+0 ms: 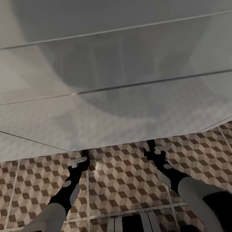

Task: Take the four mousetraps from the cabinet in the bathroom and place them on the bathroom floor. Make sure all four end up on the same floor surface, and ensure that at least two of them are either under or directly next to the same bathroom sink.

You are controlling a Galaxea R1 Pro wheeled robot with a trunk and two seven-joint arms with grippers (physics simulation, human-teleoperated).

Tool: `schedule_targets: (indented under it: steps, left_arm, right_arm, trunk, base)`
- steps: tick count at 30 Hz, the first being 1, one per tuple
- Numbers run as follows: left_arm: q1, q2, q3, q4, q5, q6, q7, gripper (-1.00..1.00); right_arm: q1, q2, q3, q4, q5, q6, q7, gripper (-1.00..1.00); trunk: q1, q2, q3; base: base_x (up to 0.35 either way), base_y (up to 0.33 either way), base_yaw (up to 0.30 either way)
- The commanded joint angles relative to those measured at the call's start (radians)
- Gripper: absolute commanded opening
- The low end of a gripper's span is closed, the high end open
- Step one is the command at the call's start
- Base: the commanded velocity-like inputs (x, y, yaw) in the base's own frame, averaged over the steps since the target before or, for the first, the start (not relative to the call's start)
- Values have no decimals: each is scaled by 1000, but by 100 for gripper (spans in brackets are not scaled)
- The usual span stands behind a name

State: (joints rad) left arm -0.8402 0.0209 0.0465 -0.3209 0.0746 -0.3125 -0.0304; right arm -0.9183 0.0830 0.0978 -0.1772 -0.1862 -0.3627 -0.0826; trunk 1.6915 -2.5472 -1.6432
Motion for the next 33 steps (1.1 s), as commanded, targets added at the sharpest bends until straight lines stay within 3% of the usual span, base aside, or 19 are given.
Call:
schedule_targets:
  steps: [1, 9, 22, 25, 31, 33]
  left_arm:
    - [0, -1, 1, 3, 7, -6, -2, -100]
    - [0, -3, 1, 46, 4, -93, 7, -100]
    - [0, -19, -11, 60, 2, -111, 77, -100]
    - [0, -23, -41, 61, 2, -113, 106, -100]
    - [0, -28, -157, 62, 3, -114, 176, -100]
    - [0, -28, -174, 65, 3, -114, 184, -100]
  right_arm:
    - [-1, 0, 9, 1, -9, -3, -5, 100]
    - [-1, 1, 9, 1, -9, -4, -5, 100]
    - [-1, 1, 9, 1, -9, -4, -5, 100]
    - [-1, 1, 9, 1, -9, -4, -5, 100]
    - [-1, 1, 9, 1, -9, -5, -5, 100]
    - [-1, 1, 9, 1, -9, -5, -5, 100]
  trunk:
    - [0, 0, 0]
    - [0, 0, 0]
    - [0, 0, 0]
    - [0, 0, 0]
    - [0, 0, 0]
    - [0, 0, 0]
  base:
    - [0, 0, 0]
    - [0, 0, 0]
    - [0, 0, 0]
    - [0, 0, 0]
    - [0, 0, 0]
    - [0, 0, 0]
